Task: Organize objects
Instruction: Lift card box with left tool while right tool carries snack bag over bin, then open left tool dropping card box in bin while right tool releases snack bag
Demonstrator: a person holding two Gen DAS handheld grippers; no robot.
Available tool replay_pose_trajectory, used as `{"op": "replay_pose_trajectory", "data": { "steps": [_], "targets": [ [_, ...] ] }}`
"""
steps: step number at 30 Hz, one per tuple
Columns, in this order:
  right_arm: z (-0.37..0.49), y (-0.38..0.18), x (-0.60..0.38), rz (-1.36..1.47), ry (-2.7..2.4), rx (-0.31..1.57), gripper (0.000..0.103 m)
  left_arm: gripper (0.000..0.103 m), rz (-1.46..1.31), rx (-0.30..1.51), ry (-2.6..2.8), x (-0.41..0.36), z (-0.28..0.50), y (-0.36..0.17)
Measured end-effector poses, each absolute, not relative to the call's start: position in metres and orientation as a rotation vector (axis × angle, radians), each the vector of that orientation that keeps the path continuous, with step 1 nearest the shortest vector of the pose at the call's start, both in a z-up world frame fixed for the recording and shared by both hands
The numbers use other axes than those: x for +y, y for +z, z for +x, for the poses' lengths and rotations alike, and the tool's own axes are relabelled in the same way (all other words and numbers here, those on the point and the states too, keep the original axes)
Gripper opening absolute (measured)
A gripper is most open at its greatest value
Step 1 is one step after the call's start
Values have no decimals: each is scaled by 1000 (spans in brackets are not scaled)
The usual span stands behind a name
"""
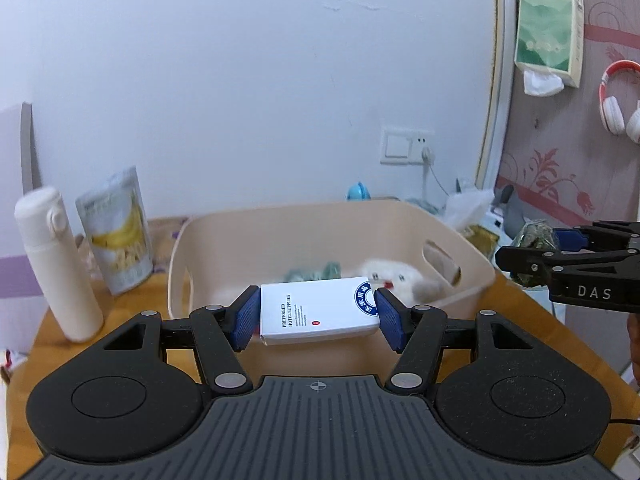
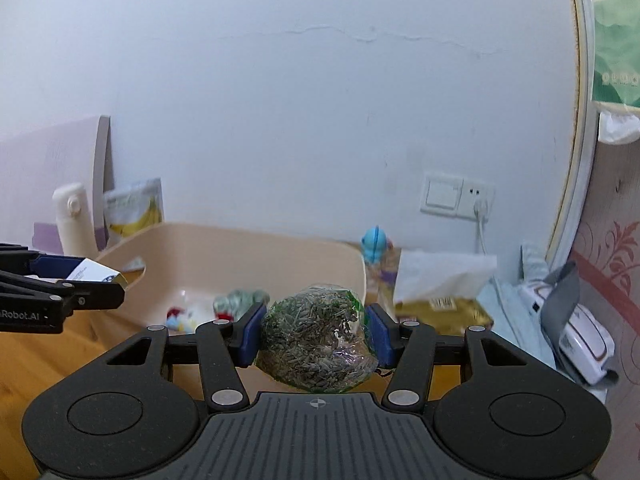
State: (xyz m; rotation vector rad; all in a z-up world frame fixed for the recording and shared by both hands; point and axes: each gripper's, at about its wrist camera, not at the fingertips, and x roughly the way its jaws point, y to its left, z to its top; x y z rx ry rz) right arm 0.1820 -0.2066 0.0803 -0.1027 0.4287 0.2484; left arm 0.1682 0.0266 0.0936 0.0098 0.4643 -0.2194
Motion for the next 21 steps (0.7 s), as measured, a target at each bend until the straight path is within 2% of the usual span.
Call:
{"op": "replay_pose_trajectory", "data": {
  "steps": [8,21],
  "targets": [
    [210,87,-200,-89,259,402,52,62,5,464,-216,20,211,96],
    [248,63,-186,-92,280,460,53,63,-5,599,-195,9,271,55]
  ]
}}
